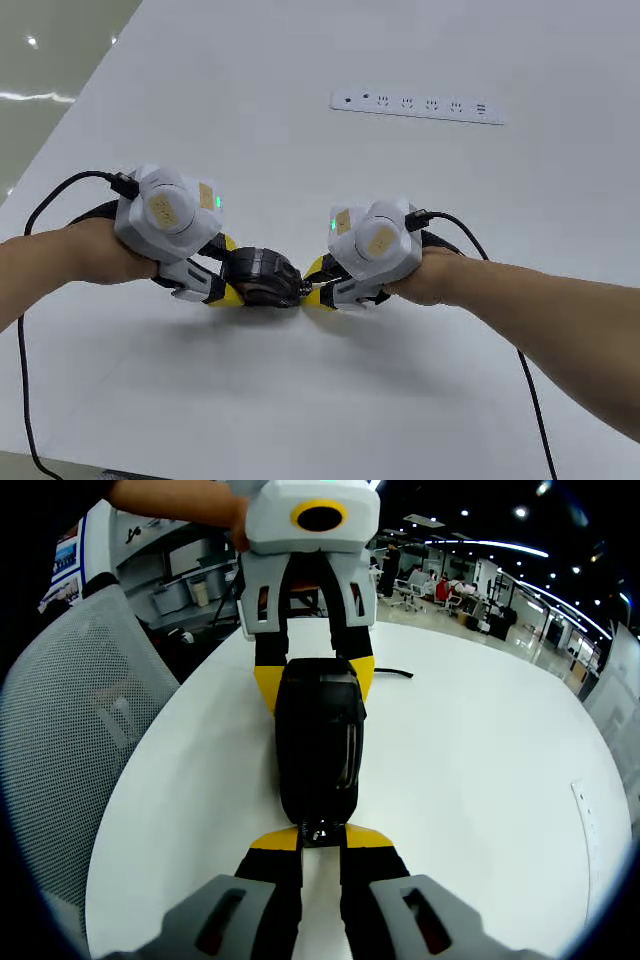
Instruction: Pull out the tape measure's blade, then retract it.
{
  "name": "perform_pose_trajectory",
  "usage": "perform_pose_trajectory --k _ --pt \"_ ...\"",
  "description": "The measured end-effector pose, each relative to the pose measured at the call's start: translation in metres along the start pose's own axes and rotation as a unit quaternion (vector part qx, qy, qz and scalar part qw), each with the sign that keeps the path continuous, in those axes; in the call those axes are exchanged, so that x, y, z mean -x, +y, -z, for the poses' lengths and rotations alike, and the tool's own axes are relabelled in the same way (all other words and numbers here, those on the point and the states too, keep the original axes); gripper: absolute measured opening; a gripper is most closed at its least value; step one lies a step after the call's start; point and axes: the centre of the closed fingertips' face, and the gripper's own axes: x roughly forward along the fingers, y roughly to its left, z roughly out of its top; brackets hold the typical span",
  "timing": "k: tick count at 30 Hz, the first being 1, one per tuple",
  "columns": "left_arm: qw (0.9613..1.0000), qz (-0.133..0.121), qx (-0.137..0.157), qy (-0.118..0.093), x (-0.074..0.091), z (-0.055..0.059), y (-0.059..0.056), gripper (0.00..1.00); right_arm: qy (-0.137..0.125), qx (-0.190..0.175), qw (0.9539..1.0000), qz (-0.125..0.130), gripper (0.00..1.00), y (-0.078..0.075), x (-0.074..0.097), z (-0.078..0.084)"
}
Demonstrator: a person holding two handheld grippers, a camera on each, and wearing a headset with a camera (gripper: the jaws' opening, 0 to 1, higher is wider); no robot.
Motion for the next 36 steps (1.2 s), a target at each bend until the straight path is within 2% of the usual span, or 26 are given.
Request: perform_pose_trajectory --k 16,36 --pt "1.0 0.002 0.006 0.001 0.0 0.001 -0.001 0.29 0.005 0.015 0.9999 0.001 0.11 0.001 0.006 0.005" --pt "0.9999 0.01 0.006 0.002 -0.001 0.002 -0.001 0.29 0.007 0.009 0.9999 0.002 0.11 0.001 0.019 0.016"
